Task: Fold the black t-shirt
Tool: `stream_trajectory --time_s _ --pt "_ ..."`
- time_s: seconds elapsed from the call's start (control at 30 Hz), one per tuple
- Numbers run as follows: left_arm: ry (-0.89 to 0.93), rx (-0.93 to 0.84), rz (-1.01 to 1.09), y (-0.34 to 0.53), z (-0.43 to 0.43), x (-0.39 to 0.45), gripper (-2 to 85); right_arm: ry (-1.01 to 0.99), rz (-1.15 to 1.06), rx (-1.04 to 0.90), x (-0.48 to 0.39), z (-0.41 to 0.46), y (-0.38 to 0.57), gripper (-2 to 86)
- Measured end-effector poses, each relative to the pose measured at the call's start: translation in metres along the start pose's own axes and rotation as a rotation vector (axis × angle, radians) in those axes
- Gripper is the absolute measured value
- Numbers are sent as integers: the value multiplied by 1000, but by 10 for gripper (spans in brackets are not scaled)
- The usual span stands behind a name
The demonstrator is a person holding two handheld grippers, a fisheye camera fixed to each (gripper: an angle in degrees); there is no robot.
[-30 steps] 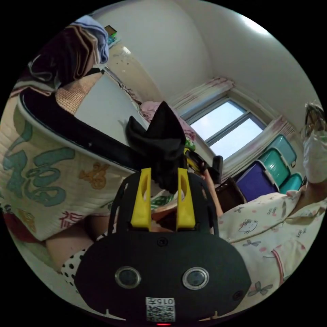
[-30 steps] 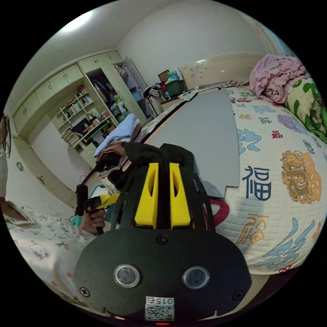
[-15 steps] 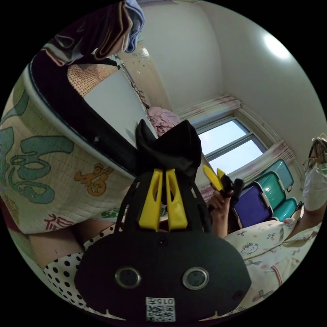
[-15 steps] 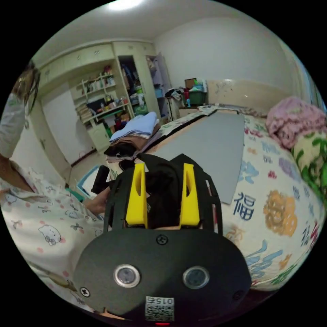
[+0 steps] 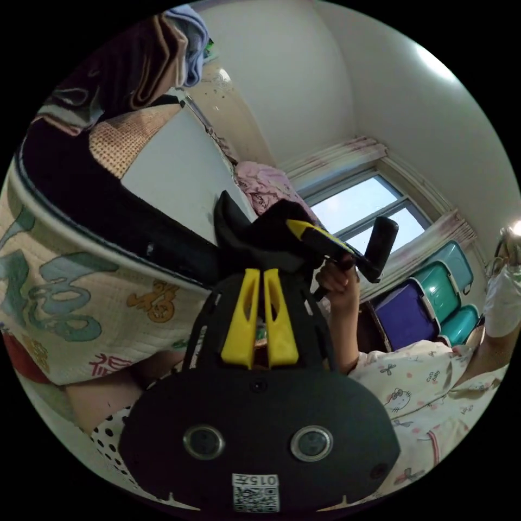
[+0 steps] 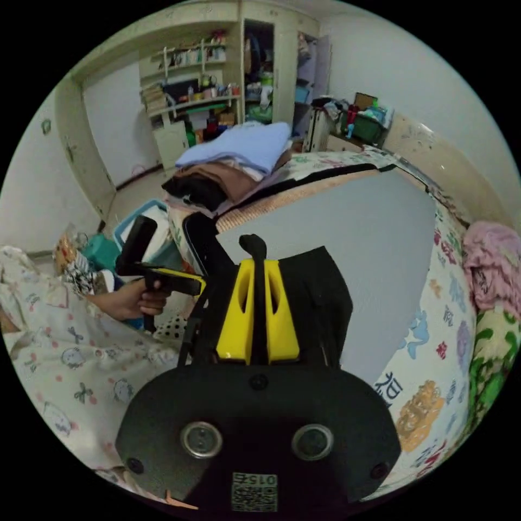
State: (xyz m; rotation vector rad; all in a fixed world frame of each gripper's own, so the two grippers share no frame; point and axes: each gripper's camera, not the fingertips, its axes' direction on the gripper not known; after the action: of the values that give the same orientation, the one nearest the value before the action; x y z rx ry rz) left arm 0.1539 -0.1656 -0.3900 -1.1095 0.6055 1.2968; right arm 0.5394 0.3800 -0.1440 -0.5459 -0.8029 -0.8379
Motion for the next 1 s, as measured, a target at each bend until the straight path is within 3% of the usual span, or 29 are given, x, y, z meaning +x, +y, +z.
stream_trajectory --time_s 0.17,0.27,0.4,0.57,0.83,1.0 --pt "-198 124 208 -23 -68 48 -7 94 284 428 37 -222 32 13" --pt "-282 252 315 -44 -126 79 -8 123 397 541 45 -312 50 9" --pt "-362 402 489 -60 -197 141 -8 118 381 648 9 -392 48 8" --pt "-375 452 729 -55 -243 218 -9 133 275 773 -67 -486 6 6" --pt "-427 447 873 -73 -258 262 -7 139 246 808 -74 -543 -91 4" --pt "-568 250 738 -136 -178 183 -6 119 379 652 21 -471 -172 4"
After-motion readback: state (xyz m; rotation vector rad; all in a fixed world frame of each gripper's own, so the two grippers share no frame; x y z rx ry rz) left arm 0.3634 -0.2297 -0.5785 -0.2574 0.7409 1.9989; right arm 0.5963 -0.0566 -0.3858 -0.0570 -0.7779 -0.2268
